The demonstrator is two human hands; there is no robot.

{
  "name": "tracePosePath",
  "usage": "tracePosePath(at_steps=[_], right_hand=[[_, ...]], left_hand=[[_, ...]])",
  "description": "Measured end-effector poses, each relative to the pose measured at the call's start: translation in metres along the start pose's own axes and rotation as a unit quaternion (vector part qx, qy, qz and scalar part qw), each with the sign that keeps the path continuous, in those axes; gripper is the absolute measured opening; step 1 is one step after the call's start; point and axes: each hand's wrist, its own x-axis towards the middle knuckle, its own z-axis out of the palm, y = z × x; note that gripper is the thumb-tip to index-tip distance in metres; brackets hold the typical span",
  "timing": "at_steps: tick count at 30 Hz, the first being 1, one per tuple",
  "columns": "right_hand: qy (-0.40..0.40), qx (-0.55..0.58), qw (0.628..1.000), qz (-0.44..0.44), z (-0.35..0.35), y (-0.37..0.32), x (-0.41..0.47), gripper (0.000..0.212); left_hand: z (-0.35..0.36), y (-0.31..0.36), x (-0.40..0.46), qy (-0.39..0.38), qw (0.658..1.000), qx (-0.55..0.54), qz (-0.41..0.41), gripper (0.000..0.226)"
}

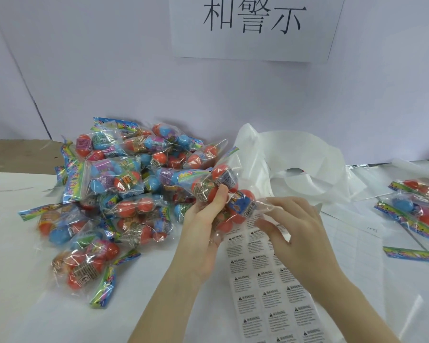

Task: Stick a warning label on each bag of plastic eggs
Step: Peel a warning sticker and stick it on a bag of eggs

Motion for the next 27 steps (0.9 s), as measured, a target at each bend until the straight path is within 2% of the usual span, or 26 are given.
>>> tracePosePath(at_steps=[5,14,27], right_hand=[[0.022,-0.014,0.999,-0.019,-0.0005,-0.0004,-0.0002,0.018],[0.034,0.042,0.999,0.004,0.0025,-0.0002,-0.0017,0.015],[0.074,-0.006,0.997,-0.025,0.0033,-0.0012,-0.0021,0.012]], left_hand=[[0.0000,0.0011,0.0005,0.008,1.000,-0.014,-0.012,0.054],[0.0005,0.0005,0.0004,0.022,0.999,-0.035,-0.011,0.046],[0.0012,-0.0021,0.0008,0.045,0.998,-0.033,-0.005,0.053]])
